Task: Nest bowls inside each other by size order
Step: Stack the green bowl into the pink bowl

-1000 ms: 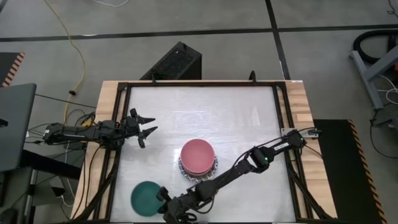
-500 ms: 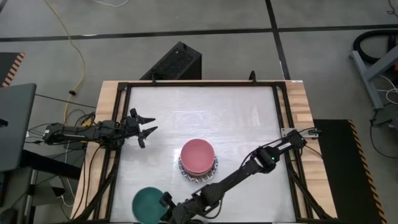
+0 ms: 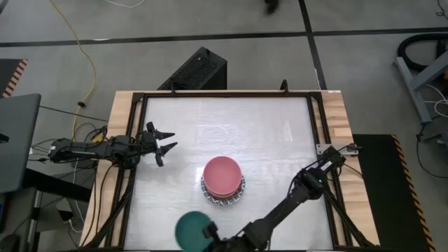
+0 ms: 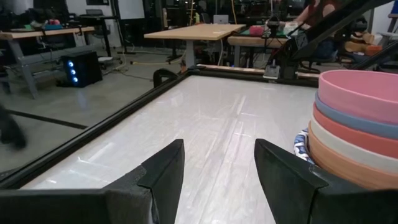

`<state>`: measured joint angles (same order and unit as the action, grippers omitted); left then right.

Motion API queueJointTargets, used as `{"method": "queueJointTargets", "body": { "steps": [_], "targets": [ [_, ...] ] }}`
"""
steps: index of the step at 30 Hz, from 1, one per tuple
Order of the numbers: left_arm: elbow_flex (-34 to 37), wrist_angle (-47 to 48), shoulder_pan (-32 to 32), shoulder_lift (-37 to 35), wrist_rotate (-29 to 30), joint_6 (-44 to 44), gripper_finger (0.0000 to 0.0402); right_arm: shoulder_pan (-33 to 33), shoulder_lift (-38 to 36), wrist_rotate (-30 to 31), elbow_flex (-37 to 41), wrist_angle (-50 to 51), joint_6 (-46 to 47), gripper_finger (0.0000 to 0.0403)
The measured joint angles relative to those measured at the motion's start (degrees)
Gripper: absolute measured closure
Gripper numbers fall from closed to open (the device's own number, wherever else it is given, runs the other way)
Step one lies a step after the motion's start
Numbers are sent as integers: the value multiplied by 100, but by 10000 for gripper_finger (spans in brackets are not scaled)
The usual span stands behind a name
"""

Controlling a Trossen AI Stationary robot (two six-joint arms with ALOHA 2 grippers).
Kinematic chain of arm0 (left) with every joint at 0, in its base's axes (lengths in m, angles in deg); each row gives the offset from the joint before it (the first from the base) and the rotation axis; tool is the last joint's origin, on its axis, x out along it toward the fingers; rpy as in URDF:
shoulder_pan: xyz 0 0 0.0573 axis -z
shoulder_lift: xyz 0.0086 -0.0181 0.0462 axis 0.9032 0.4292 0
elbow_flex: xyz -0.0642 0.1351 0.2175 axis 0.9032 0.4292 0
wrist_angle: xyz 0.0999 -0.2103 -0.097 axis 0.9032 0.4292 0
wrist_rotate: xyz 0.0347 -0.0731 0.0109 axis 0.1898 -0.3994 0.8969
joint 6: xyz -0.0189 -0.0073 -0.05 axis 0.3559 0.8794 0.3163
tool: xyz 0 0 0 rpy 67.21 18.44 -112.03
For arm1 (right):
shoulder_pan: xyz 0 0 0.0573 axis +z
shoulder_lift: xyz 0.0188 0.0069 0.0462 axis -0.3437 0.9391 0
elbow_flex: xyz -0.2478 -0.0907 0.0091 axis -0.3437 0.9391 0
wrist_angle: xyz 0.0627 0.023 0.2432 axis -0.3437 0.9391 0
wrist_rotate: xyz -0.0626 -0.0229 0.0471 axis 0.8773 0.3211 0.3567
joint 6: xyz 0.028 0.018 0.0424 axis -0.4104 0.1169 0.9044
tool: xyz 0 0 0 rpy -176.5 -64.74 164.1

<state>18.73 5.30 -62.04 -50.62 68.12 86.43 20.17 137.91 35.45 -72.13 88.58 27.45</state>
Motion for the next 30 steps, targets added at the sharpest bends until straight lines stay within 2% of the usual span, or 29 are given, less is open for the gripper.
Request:
{"method": "queueJointTargets", "body": {
  "steps": [5, 12, 23, 30],
  "targets": [
    [1, 0, 1, 0, -1, 0, 216, 175, -117, 295, 0, 694, 1141, 398],
    [1, 0, -1, 2, -1, 0, 216, 333, -260, 234, 0, 1442, 2667, 398],
    [0, 0, -1, 1, 1, 0, 216, 593, -345, -386, 0, 3300, 5277, 398],
    [1, 0, -1, 2, 1, 0, 216, 614, -345, -777, 0, 4575, 6276, 398]
  ]
}}
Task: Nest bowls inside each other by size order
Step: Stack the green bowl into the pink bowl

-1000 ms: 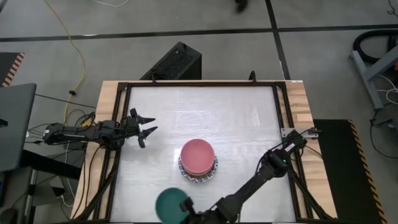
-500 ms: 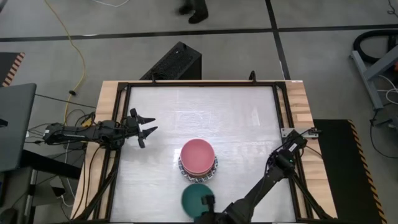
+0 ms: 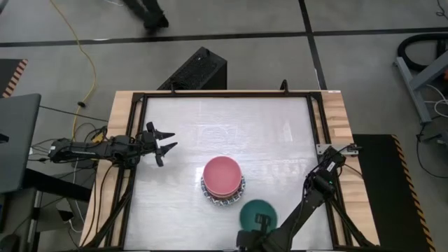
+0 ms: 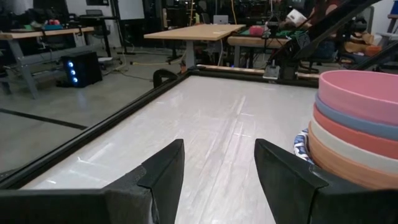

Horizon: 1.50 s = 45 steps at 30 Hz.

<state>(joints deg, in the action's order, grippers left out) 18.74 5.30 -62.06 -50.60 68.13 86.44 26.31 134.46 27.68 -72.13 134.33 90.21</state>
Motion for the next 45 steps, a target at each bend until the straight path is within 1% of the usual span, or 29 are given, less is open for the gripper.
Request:
{"method": "queueJointTargets", "body": {
  "steps": [3, 6, 9, 15, 18, 22, 27, 31, 36, 45],
  "targets": [
    [0, 0, 1, -2, -2, 0, 216, 0, -7, -112, 0, 472, 127, 398],
    [-2, 0, 0, -1, -1, 0, 216, -5, -93, -45, 1, 566, -10, 398],
    [0, -2, 0, -2, 0, 0, 216, 29, -341, 405, 7, 563, -160, 398],
    [0, 0, 0, -2, -2, 0, 216, 235, -1049, 1579, 96, 558, -132, 398],
    [0, 0, 0, -2, -2, 0, 216, 264, -1351, 1898, 127, 578, -90, 398],
    [-2, 0, 0, 0, -2, 0, 216, 169, -1595, 1972, 134, 566, -393, 398],
    [0, 0, 0, -2, 0, 0, 216, -213, -1845, 1969, 132, 570, -966, 398],
    [0, 0, 1, -1, -2, 0, 216, -533, -1868, 1837, 131, 569, -1511, 398],
    [0, 0, 1, -1, -1, 0, 216, -789, -1950, 1825, 131, 573, -2023, 398],
    [-2, 0, 0, -2, 0, 0, 216, -1013, -1961, 1818, 131, 564, -2732, 398]
  ]
}}
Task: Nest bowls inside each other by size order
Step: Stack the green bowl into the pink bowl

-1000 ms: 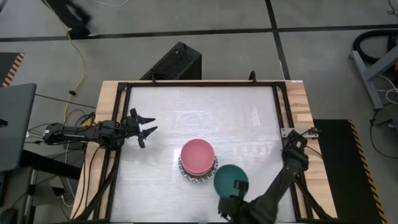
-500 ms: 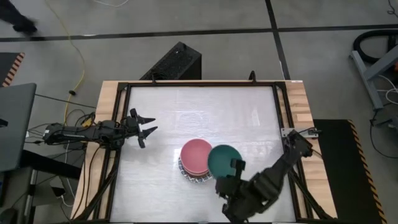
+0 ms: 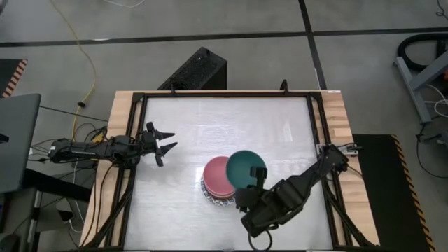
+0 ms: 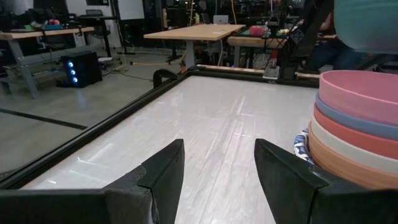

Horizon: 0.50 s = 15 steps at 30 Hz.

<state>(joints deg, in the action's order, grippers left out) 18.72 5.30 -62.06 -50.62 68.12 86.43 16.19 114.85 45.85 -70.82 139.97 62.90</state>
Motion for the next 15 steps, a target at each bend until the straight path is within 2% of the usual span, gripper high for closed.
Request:
{"method": "queueJointTargets", "body": {
  "steps": [15],
  "targets": [
    [2, 0, 0, 0, -2, 0, 216, -238, 0, -246, 0, -549, -1472, 398]
  ]
}}
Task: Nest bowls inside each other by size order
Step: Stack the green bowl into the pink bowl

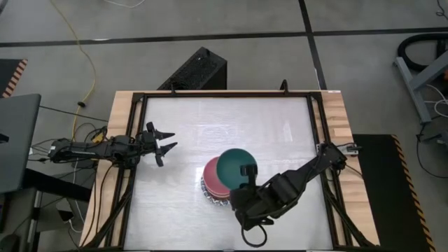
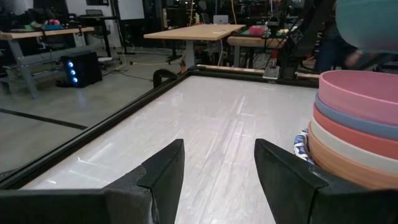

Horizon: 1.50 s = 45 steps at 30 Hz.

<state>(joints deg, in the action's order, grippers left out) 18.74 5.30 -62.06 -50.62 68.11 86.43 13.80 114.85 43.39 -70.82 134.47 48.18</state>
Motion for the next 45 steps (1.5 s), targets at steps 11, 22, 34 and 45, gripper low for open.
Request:
{"method": "queueJointTargets", "body": {
  "steps": [11, 22, 34, 45],
  "targets": [
    [-2, 0, 0, 0, 0, 0, 216, -70, 0, -207, 0, -223, -461, 398],
    [-1, 0, 0, 0, 0, 0, 216, -220, 0, -468, -2, -594, -1154, 398],
    [0, 0, 0, 0, 2, 0, 216, -319, 0, -514, -2, -789, -1541, 398],
    [-1, 0, 0, 0, 0, 0, 216, -320, -19, -513, -2, -485, -1694, 398]
  ]
}}
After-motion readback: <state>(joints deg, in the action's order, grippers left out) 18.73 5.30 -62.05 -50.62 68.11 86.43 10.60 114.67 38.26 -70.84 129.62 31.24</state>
